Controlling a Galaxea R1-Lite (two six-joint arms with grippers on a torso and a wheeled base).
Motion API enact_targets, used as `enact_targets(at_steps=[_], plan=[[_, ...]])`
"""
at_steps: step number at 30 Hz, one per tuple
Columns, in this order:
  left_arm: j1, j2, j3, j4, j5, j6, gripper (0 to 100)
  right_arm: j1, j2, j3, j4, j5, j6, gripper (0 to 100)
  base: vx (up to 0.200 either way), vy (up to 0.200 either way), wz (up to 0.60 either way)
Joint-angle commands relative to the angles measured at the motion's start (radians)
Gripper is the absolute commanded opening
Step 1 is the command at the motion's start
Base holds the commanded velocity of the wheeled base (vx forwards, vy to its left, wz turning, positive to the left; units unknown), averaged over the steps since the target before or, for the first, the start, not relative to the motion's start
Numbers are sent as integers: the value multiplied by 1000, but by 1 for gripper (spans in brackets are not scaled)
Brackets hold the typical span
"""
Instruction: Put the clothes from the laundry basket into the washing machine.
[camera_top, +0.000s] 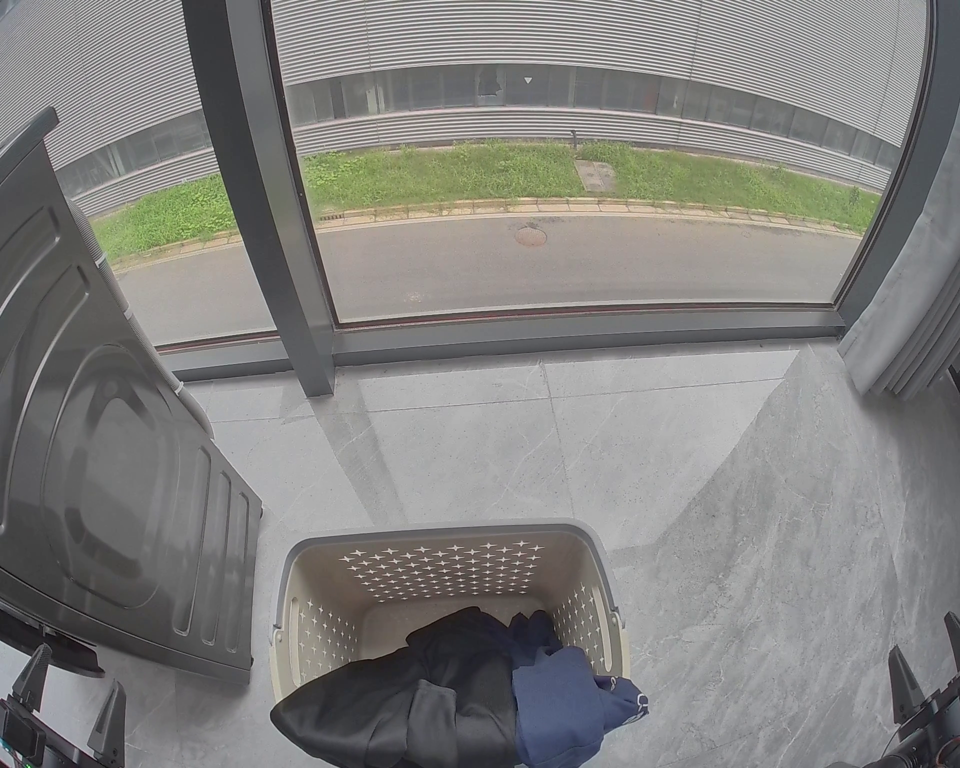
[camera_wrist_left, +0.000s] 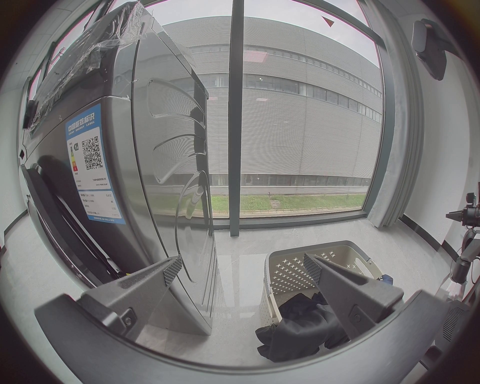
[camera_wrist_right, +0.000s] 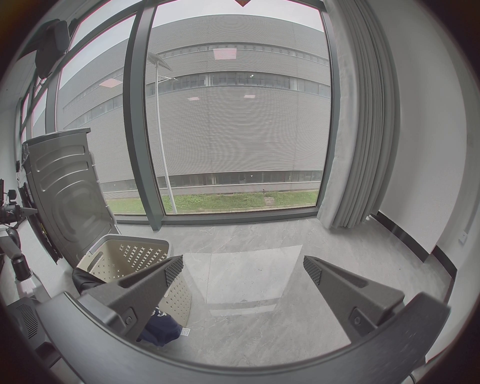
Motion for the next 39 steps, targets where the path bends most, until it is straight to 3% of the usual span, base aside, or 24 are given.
enact_targets(at_steps=[1,8,18,24,39], plan=[[0,-18,18,0,1,-1,100,0,-15,18,0,0,0,100,200,0,0],[0,-18,18,0,1,-3,100,0,-15,18,0,2,0,100,200,0,0],[0,-18,18,0,1,-4,100,0,-15,18,0,0,0,100,0,0,0],[0,-18,18,0,1,-4,100,0,-15,18,0,2,0,100,200,0,0],[0,-18,18,0,1,-3,100,0,-15,18,0,0,0,100,0,0,0]])
